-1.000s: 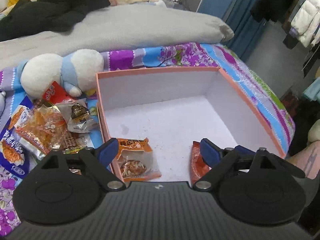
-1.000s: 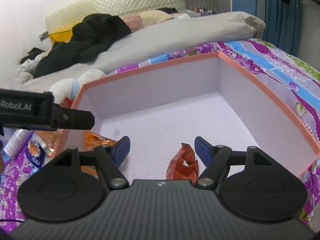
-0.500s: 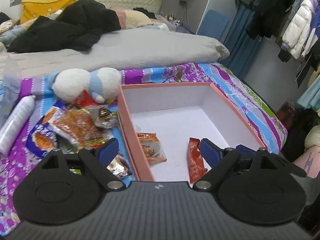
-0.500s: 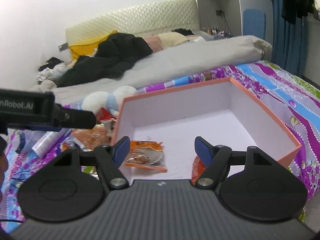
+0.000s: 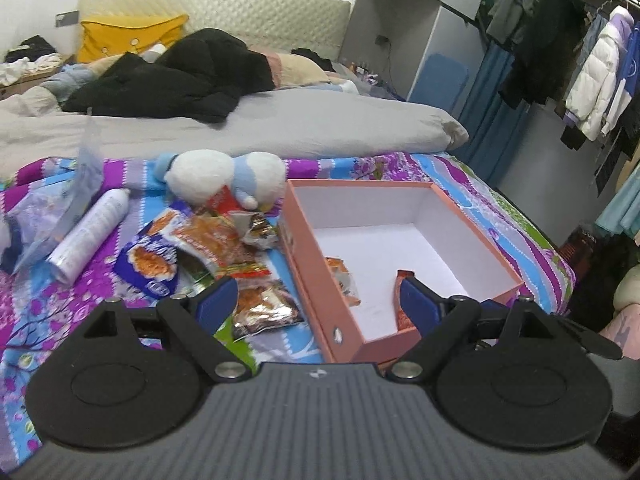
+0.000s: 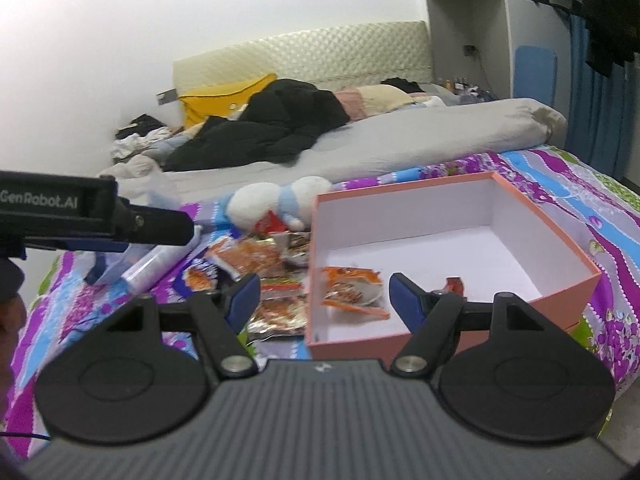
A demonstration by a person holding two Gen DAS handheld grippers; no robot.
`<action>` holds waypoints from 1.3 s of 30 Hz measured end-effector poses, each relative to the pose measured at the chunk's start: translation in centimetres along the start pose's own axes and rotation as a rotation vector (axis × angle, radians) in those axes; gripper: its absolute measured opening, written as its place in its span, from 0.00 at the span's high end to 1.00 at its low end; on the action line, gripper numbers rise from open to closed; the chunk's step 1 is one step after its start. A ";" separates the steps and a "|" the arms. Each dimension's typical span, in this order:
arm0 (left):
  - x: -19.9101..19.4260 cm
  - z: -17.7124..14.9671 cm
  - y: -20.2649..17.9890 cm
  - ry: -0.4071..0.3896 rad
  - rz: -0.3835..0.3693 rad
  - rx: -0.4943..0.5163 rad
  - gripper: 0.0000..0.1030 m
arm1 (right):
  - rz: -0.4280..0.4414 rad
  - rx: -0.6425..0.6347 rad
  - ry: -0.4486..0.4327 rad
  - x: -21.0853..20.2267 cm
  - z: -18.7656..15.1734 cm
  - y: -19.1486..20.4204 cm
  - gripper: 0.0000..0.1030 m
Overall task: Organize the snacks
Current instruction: 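Withdraw both tools from the pink box back toward the snack pile, then grasp the blue spicy-strip bag with the left tool while the right tool grasps a clear packet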
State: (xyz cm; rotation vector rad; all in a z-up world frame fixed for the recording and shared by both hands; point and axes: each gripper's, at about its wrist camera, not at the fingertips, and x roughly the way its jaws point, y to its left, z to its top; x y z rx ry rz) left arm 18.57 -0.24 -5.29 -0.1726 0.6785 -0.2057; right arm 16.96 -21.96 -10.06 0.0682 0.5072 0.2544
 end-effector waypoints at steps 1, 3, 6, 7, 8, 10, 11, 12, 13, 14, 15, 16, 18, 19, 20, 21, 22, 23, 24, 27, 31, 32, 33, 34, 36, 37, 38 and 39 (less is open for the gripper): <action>-0.6 -0.5 0.4 -0.004 0.009 -0.006 0.12 | 0.006 -0.008 0.000 -0.3 -0.2 0.4 0.29; -1.5 -1.3 1.0 -0.008 0.024 -0.029 0.12 | 0.021 -0.018 0.001 -0.9 -0.6 0.9 0.29; -2.9 -2.6 1.9 -0.010 0.043 -0.058 0.12 | 0.042 -0.031 0.009 -1.5 -1.3 1.8 0.29; -3.3 -2.9 2.1 -0.010 0.054 -0.070 0.12 | 0.049 -0.037 0.014 -1.6 -1.5 2.1 0.29; -3.8 -3.2 2.3 -0.010 0.061 -0.087 0.12 | 0.059 -0.041 0.018 -1.8 -1.6 2.3 0.29; -4.6 -3.9 2.5 -0.013 0.054 -0.109 0.12 | 0.075 -0.052 0.016 -2.2 -2.0 2.8 0.29; -4.8 -4.2 2.4 -0.013 0.053 -0.113 0.12 | 0.079 -0.058 0.017 -2.4 -2.1 3.0 0.29; -5.0 -4.6 2.4 -0.015 0.054 -0.115 0.12 | 0.081 -0.062 0.019 -2.6 -2.3 3.2 0.29; -5.0 -5.0 2.3 -0.013 0.056 -0.117 0.12 | 0.086 -0.064 0.021 -2.7 -2.5 3.3 0.29; -4.9 -5.4 2.2 -0.009 0.060 -0.120 0.12 | 0.088 -0.065 0.022 -2.9 -2.6 3.4 0.29; -5.0 -5.9 2.3 -0.008 0.062 -0.125 0.12 | 0.092 -0.066 0.027 -2.9 -2.8 3.5 0.29; -5.0 -6.2 2.3 -0.009 0.064 -0.130 0.12 | 0.100 -0.069 0.031 -3.0 -3.0 3.6 0.29; -5.3 -7.1 2.4 -0.015 0.075 -0.138 0.12 | 0.108 -0.079 0.037 -3.2 -3.6 3.7 0.29; -5.4 -7.5 2.5 -0.016 0.084 -0.141 0.12 | 0.108 -0.086 0.041 -3.3 -3.9 3.7 0.29; -5.5 -7.9 2.5 -0.019 0.091 -0.145 0.12 | 0.110 -0.094 0.044 -3.5 -4.3 3.8 0.29; -5.7 -8.3 2.6 -0.025 0.095 -0.150 0.12 | 0.112 -0.101 0.052 -3.6 -4.6 3.8 0.29; -6.0 -8.7 2.7 -0.030 0.099 -0.157 0.12 | 0.114 -0.105 0.060 -3.7 -4.8 3.8 0.29; -6.2 -9.0 2.9 -0.033 0.104 -0.164 0.12 | 0.116 -0.108 0.066 -3.8 -5.1 3.9 0.29; -6.4 -9.3 3.0 -0.037 0.108 -0.168 0.12 | 0.120 -0.111 0.072 -4.0 -5.4 3.9 0.29; -6.7 -10.2 3.7 -0.034 0.125 -0.183 0.12 | 0.124 -0.122 0.087 -4.1 -5.9 4.2 0.29; -6.2 -10.7 5.2 -0.023 0.140 -0.206 0.12 | 0.124 -0.132 0.099 -3.7 -6.2 4.6 0.29; -6.0 -10.7 5.6 -0.021 0.144 -0.210 0.12 | 0.125 -0.133 0.100 -3.5 -6.2 4.7 0.29; -5.7 -10.8 6.0 -0.019 0.147 -0.215 0.12 | 0.125 -0.135 0.102 -3.3 -6.3 4.9 0.29; -5.3 -10.8 6.4 -0.017 0.148 -0.220 0.12 | 0.125 -0.138 0.104 -3.1 -6.3 5.0 0.30; -4.5 -10.7 7.1 -0.012 0.153 -0.223 0.12 | 0.127 -0.145 0.115 -2.6 -6.5 5.3 0.30; -4.0 -10.7 7.4 -0.007 0.157 -0.223 0.12 | 0.130 -0.151 0.122 -2.2 -6.6 5.5 0.30; -3.5 -10.6 7.8 -0.003 0.160 -0.223 0.12 | 0.132 -0.158 0.127 -2.0 -6.7 5.6 0.30; -2.9 -10.6 8.2 0.001 0.162 -0.222 0.12 | 0.136 -0.166 0.132 -1.6 -6.7 5.9 0.30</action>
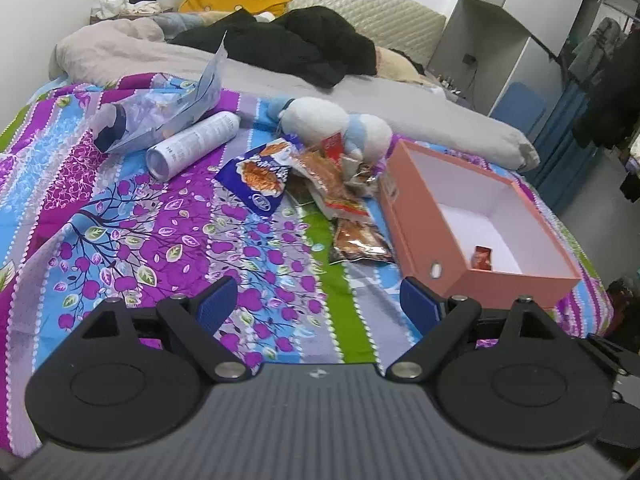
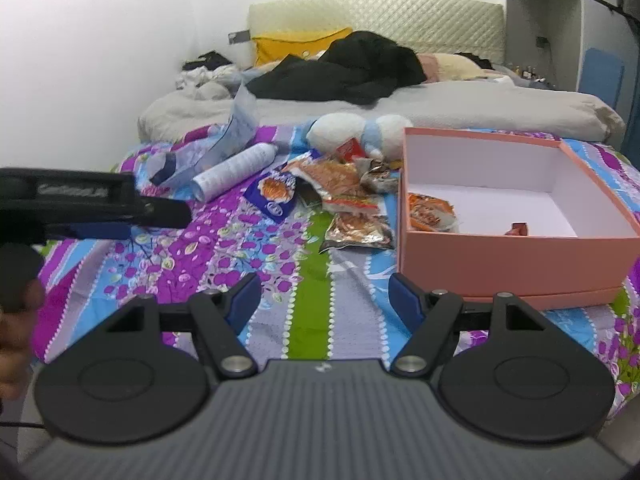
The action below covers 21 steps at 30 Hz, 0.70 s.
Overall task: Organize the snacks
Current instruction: 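Grasp the blue spicy-strip bag with the left tool while the right tool grasps a clear packet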
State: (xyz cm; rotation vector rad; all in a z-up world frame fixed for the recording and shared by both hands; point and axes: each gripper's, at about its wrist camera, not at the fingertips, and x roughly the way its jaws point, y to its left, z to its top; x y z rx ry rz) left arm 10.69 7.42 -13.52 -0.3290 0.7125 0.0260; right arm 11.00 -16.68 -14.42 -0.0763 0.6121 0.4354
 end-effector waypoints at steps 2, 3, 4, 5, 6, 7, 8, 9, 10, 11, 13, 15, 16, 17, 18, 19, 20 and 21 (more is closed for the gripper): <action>1.5 0.2 0.7 0.013 0.007 0.001 0.12 | 0.007 -0.017 0.009 0.9 0.1 0.5 0.30; 2.2 0.4 1.1 0.019 0.007 0.002 0.12 | 0.010 -0.024 0.013 1.4 0.2 0.8 0.30; 3.0 0.5 1.4 0.024 0.007 0.004 0.12 | 0.013 -0.030 0.015 1.9 0.3 0.9 0.30; 3.8 0.7 1.8 0.029 0.010 0.007 0.12 | 0.017 -0.036 0.017 2.5 0.4 1.1 0.30; 4.5 0.9 2.1 0.032 0.013 0.010 0.12 | 0.019 -0.041 0.020 3.1 0.5 1.3 0.30; 5.4 1.1 2.5 0.035 0.015 0.013 0.12 | 0.022 -0.046 0.025 3.8 0.6 1.4 0.30; 6.2 1.4 3.0 0.037 0.014 0.016 0.12 | 0.025 -0.049 0.027 4.5 0.7 1.6 0.30; 6.9 1.7 3.3 0.038 0.014 0.019 0.12 | 0.028 -0.053 0.027 5.2 0.8 1.7 0.30; 7.8 2.0 3.8 0.039 0.014 0.026 0.12 | 0.028 -0.058 0.029 6.0 0.8 1.8 0.30; 8.6 2.4 4.2 0.037 0.017 0.036 0.12 | 0.028 -0.063 0.032 6.8 0.9 1.9 0.31; 10.3 3.1 5.0 0.028 0.033 0.070 0.12 | 0.029 -0.070 0.036 8.5 1.0 2.3 0.32; 11.6 3.6 5.8 0.007 0.045 0.089 0.12 | 0.024 -0.080 0.040 10.2 1.3 2.6 0.33; 12.4 3.9 6.3 0.005 0.037 0.090 0.12 | 0.022 -0.087 0.037 10.9 1.3 2.7 0.34; 13.2 4.0 6.8 0.009 0.031 0.094 0.12 | 0.019 -0.095 0.035 11.8 1.4 2.8 0.34; 14.0 4.1 7.0 0.015 0.031 0.105 0.12 | 0.015 -0.098 0.034 12.4 1.4 3.0 0.34; 14.8 4.3 7.2 0.018 0.035 0.122 0.12 | 0.012 -0.099 0.034 13.2 1.5 2.9 0.34; 15.6 4.4 7.2 0.021 0.037 0.141 0.12 | 0.009 -0.097 0.037 13.9 1.6 2.9 0.34; 16.3 4.4 7.3 0.023 0.034 0.158 0.12 | 0.006 -0.095 0.042 14.6 1.6 2.9 0.34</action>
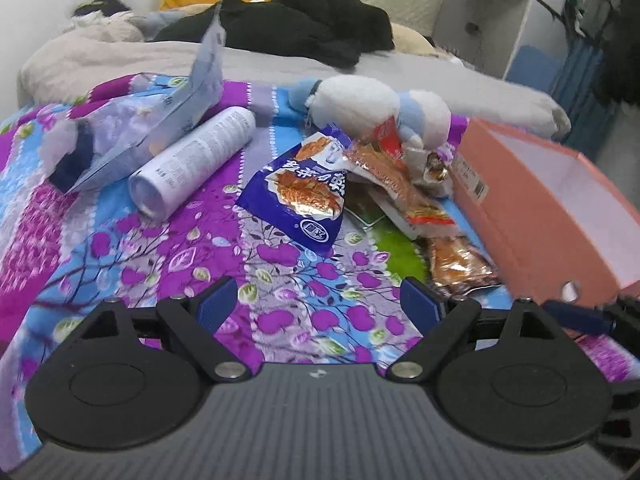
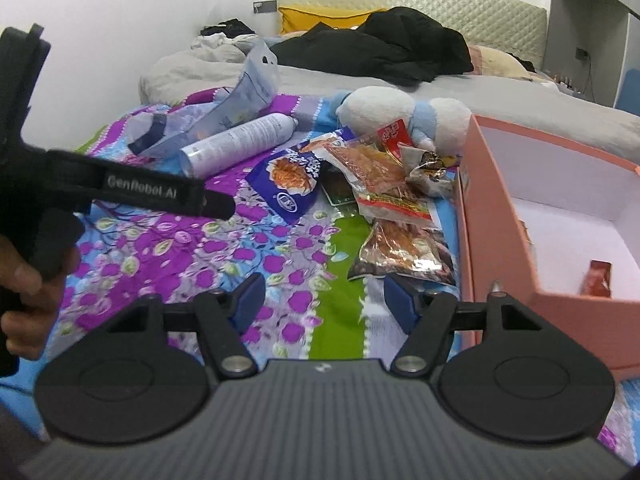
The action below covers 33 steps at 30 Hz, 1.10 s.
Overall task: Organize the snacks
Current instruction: 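Grasp the blue spicy-strip bag with the left tool while the right tool grasps a clear packet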
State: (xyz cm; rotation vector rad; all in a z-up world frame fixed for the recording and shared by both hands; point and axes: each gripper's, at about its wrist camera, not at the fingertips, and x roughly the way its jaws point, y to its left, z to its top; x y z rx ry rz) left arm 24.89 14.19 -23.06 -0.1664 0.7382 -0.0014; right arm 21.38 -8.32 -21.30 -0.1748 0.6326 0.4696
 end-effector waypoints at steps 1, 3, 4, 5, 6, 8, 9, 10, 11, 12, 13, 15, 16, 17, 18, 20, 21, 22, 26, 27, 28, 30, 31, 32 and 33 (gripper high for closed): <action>0.8 0.1 0.0 0.005 -0.006 0.018 0.12 | -0.004 0.003 0.006 0.8 0.1 -0.1 0.34; 2.3 0.4 -0.1 0.011 -0.012 0.051 0.10 | -0.016 0.007 0.016 2.2 0.3 -0.3 0.35; 3.1 0.6 -0.2 0.014 -0.009 0.068 0.08 | -0.022 0.007 0.021 2.8 0.4 -0.4 0.35; 4.0 0.8 -0.2 0.018 0.001 0.083 0.08 | -0.026 0.002 0.023 3.5 0.5 -0.5 0.35; 4.8 1.2 -0.3 0.023 0.015 0.102 0.08 | -0.029 -0.007 0.027 4.2 0.5 -0.5 0.35; 6.5 1.8 -0.3 0.023 0.035 0.150 0.08 | -0.040 -0.020 0.037 5.5 0.5 -0.6 0.35; 7.3 2.2 -0.2 0.024 0.039 0.167 0.07 | -0.045 -0.026 0.042 6.2 0.5 -0.7 0.35; 7.9 2.4 0.0 0.027 0.038 0.179 0.07 | -0.051 -0.031 0.045 6.7 0.5 -0.7 0.35; 8.6 2.8 0.2 0.029 0.034 0.191 0.07 | -0.062 -0.037 0.047 7.3 0.5 -0.8 0.36; 9.3 3.2 0.3 0.031 0.029 0.202 0.06 | -0.070 -0.040 0.047 7.8 0.6 -0.9 0.36; 9.9 3.6 0.5 0.030 0.024 0.210 0.06 | -0.077 -0.040 0.046 8.2 0.8 -1.0 0.36; 11.0 4.3 0.7 0.009 0.008 0.225 0.03 | -0.092 -0.035 0.043 9.1 1.1 -1.3 0.36; 11.5 4.7 0.8 0.000 0.007 0.234 0.03 | -0.102 -0.037 0.041 9.5 1.3 -1.4 0.37; 12.0 5.0 0.9 -0.006 0.005 0.247 0.03 | -0.112 -0.041 0.039 10.0 1.5 -1.5 0.37; 12.4 5.4 0.8 -0.013 -0.002 0.265 0.03 | -0.122 -0.045 0.036 10.4 1.7 -1.5 0.37; 13.3 6.0 0.7 -0.018 -0.012 0.297 0.02 | -0.136 -0.051 0.036 11.3 2.0 -1.7 0.37; 13.8 6.3 0.6 -0.015 -0.013 0.315 0.02 | -0.140 -0.053 0.036 11.6 2.1 -1.7 0.38; 14.4 6.7 0.4 -0.003 -0.005 0.331 0.02 | -0.144 -0.056 0.036 12.0 2.2 -1.8 0.39; 16.0 7.9 0.2 -0.013 -0.003 0.372 0.02 | -0.155 -0.070 0.037 13.0 2.4 -1.8 0.39; 16.4 8.0 0.1 -0.015 -0.007 0.380 0.02 | -0.160 -0.076 0.039 13.2 2.4 -1.8 0.39; 17.0 8.2 0.1 -0.014 -0.011 0.389 0.02 | -0.166 -0.079 0.044 13.4 2.3 -1.9 0.39; 18.1 8.4 0.2 0.000 -0.021 0.401 0.02 | -0.173 -0.073 0.060 13.9 2.2 -2.0 0.40; 18.7 8.5 0.2 0.012 -0.033 0.401 0.02 | -0.186 -0.080 0.064 14.1 2.1 -2.0 0.40; 19.2 8.5 0.3 0.019 -0.040 0.397 0.02 | -0.198 -0.090 0.064 14.2 2.1 -1.9 0.40; 19.5 8.4 0.4 0.024 -0.040 0.390 0.02 | -0.202 -0.097 0.065 14.3 2.1 -1.9 0.40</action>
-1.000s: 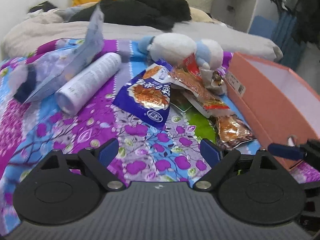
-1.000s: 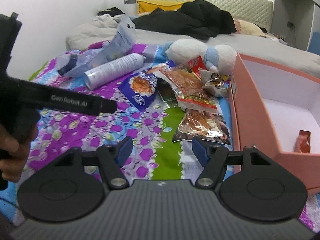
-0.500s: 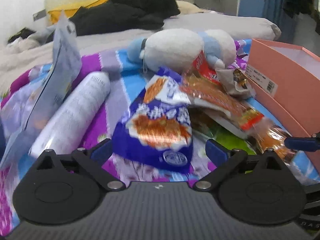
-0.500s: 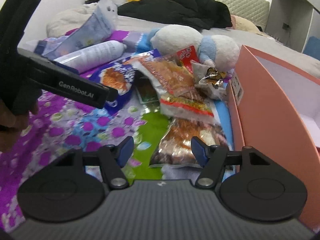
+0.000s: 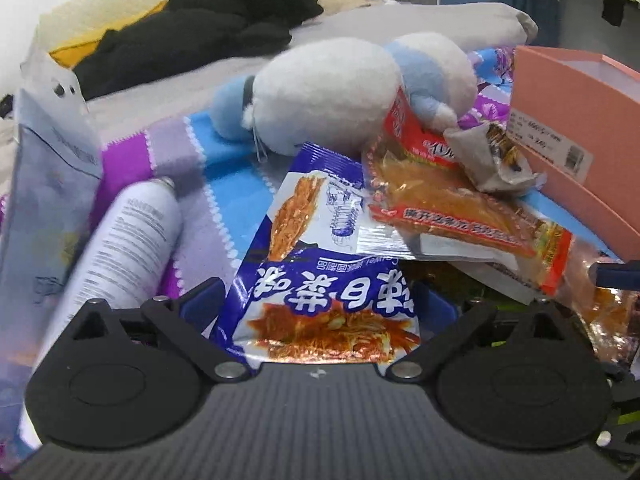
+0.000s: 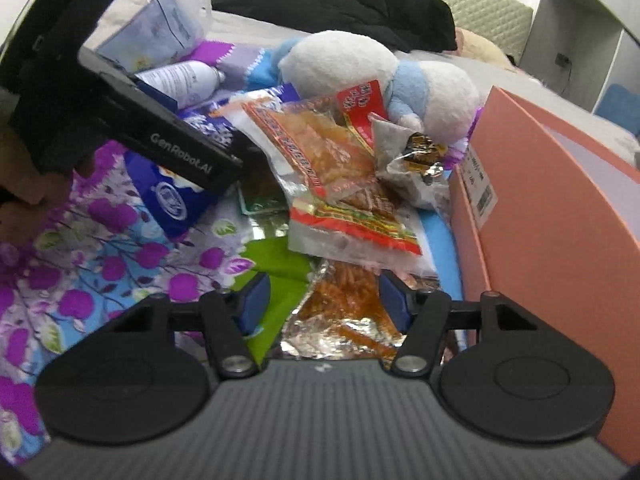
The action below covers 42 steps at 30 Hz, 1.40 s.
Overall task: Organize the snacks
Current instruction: 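Grasp the blue spicy-strip bag with the left tool while the right tool grasps a clear packet, then lift the blue bag with the left tool while the right tool lifts its packet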
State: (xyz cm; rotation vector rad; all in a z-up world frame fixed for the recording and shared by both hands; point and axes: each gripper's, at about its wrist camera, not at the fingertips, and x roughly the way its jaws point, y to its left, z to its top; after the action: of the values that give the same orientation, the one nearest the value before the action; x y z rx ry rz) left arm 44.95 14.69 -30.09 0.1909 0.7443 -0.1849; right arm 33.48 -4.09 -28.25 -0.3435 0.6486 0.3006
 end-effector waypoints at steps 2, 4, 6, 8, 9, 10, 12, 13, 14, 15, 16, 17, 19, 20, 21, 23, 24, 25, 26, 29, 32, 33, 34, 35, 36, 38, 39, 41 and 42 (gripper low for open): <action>0.3 -0.1 0.3 0.001 -0.010 -0.023 0.02 | -0.001 -0.004 0.007 0.3 0.0 0.0 0.40; 0.1 0.0 0.6 0.006 -0.019 -0.049 0.03 | -0.004 -0.009 0.008 0.3 0.1 0.0 0.40; -0.1 -0.1 0.6 0.002 -0.011 -0.064 0.04 | -0.019 -0.006 0.011 0.4 0.2 0.0 0.48; -0.5 -0.2 0.5 0.002 0.003 -0.069 0.07 | -0.032 -0.006 0.013 0.4 0.4 0.0 0.56; -0.7 -0.2 0.3 0.000 0.010 -0.069 0.09 | -0.035 -0.006 0.013 0.3 0.4 0.1 0.59; -1.0 -0.3 0.2 -0.002 0.017 -0.070 0.11 | -0.040 -0.008 0.010 0.2 0.5 0.1 0.64; -1.7 -0.3 0.2 -0.008 0.030 -0.086 0.12 | -0.057 -0.008 0.003 -0.3 0.5 0.2 0.74; -2.2 -0.4 0.2 -0.010 0.028 -0.101 0.14 | -0.058 -0.005 0.003 -0.5 0.6 0.1 0.76; -2.6 -0.4 0.2 -0.012 0.021 -0.116 0.15 | -0.052 -0.001 0.003 -0.8 0.6 -0.1 0.77; -3.1 -0.5 0.2 -0.011 0.017 -0.129 0.17 | -0.050 -0.001 0.003 -1.0 0.5 -0.2 0.78; -3.5 -0.5 0.0 -0.011 0.021 -0.138 0.18 | -0.050 0.000 0.001 -1.3 0.5 -0.3 0.79; -4.0 -0.6 -0.1 -0.009 0.027 -0.146 0.18 | -0.048 0.003 -0.001 -1.7 0.5 -0.4 0.80; -4.9 -1.0 -0.3 -0.002 0.029 -0.170 0.20 | -0.045 0.011 -0.004 -2.5 0.3 -0.6 0.81; -5.4 -1.2 -0.4 0.002 0.028 -0.184 0.21 | -0.041 0.010 -0.004 -2.9 0.2 -0.5 0.81; -5.9 -1.4 -0.5 0.008 0.027 -0.196 0.23 | -0.036 0.011 -0.003 -3.3 0.0 -0.5 0.82; -7.1 -2.1 -0.9 0.019 0.036 -0.217 0.24 | -0.023 0.008 -0.003 -4.2 -0.3 -0.2 0.82; -7.6 -2.4 -1.0 0.023 0.039 -0.225 0.25 | -0.015 0.005 -0.003 -4.7 -0.5 -0.1 0.82; -8.2 -2.8 -1.1 0.028 0.040 -0.237 0.26 | -0.008 0.003 -0.003 -5.1 -0.8 0.1 0.83; -8.8 -3.2 -1.2 0.034 0.041 -0.251 0.27 | 0.000 0.002 -0.002 -5.6 -1.0 0.2 0.83; -10.8 -4.4 -1.5 0.042 0.047 -0.298 0.37 | 0.020 -0.007 -0.003 -7.0 -1.6 0.5 0.84; -12.7 -5.8 -1.6 0.047 0.042 -0.366 0.43 | 0.036 -0.018 -0.011 -8.5 -2.3 0.8 0.84; -13.2 -6.2 -1.8 0.053 0.038 -0.383 0.49 | 0.042 -0.028 -0.014 -8.9 -2.6 0.9 0.84; -13.9 -6.7 -2.0 0.060 0.036 -0.398 0.52 | 0.046 -0.037 -0.015 -9.3 -2.8 1.1 0.85; -14.6 -7.2 -2.3 0.057 0.037 -0.407 0.52 | 0.051 -0.042 -0.016 -9.7 -3.1 1.2 0.85; -15.3 -7.6 -2.5 0.054 0.038 -0.417 0.53 | 0.055 -0.045 -0.018 -10.2 -3.2 1.2 0.85; -16.3 -8.2 -2.9 0.054 0.031 -0.442 0.65 | 0.065 -0.048 -0.021 -11.0 -3.7 1.3 0.85; -16.9 -8.6 -3.1 0.057 0.021 -0.459 0.72 | 0.069 -0.048 -0.022 -11.4 -3.9 1.4 0.85; -18.1 -9.2 -3.6 0.060 0.019 -0.483 0.76 | 0.082 -0.053 -0.022 -12.3 -4.4 1.5 0.85; -18.8 -9.5 -3.8 0.063 0.013 -0.497 0.79 | 0.088 -0.056 -0.021 -12.8 -4.7 1.5 0.85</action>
State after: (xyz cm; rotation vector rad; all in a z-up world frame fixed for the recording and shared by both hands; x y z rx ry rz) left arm 24.34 15.13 -24.47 -0.2725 0.8288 0.0219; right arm 20.76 -6.73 -23.99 -0.3658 0.6367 0.4060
